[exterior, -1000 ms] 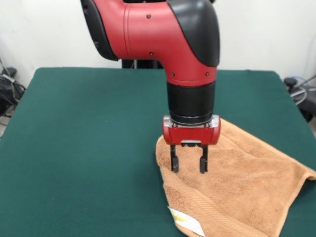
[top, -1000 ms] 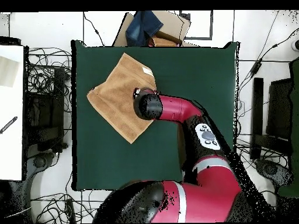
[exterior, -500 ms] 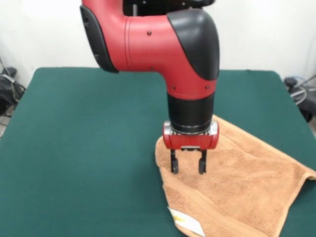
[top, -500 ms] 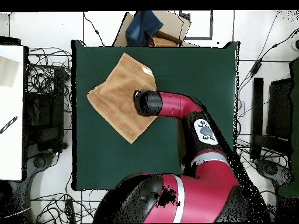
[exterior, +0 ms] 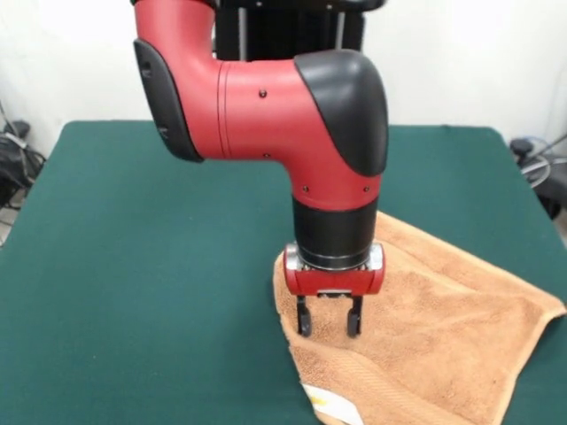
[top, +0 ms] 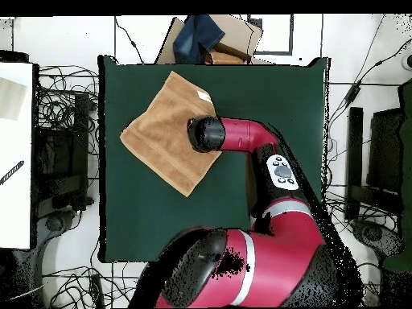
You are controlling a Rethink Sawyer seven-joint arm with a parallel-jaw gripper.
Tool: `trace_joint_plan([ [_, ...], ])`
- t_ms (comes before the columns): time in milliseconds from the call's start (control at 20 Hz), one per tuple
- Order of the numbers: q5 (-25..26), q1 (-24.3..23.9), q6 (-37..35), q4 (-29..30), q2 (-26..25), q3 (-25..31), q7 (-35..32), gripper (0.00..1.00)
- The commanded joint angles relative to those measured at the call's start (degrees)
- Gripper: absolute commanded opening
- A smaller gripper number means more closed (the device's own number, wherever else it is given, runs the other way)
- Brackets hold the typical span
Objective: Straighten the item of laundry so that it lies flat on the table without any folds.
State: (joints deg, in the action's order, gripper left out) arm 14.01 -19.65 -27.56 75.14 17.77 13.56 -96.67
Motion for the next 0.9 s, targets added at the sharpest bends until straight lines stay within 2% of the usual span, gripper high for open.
trace_joint_plan([
  [50, 5.74, -1.03, 1.40, -7.75, -7.21, 5.36, 8.11, 1.00],
  [100, 7.32, -1.76, 2.92, -7.40, -7.12, 6.48, 8.32, 0.00],
  [300, 8.97, -3.02, 6.08, -6.05, -6.84, 7.86, 8.55, 0.00],
  [550, 9.45, -2.93, 4.31, -5.67, -6.04, 7.43, 5.88, 0.00],
  [900, 9.90, -5.32, 2.74, -3.81, -3.72, 8.10, 6.68, 0.00],
])
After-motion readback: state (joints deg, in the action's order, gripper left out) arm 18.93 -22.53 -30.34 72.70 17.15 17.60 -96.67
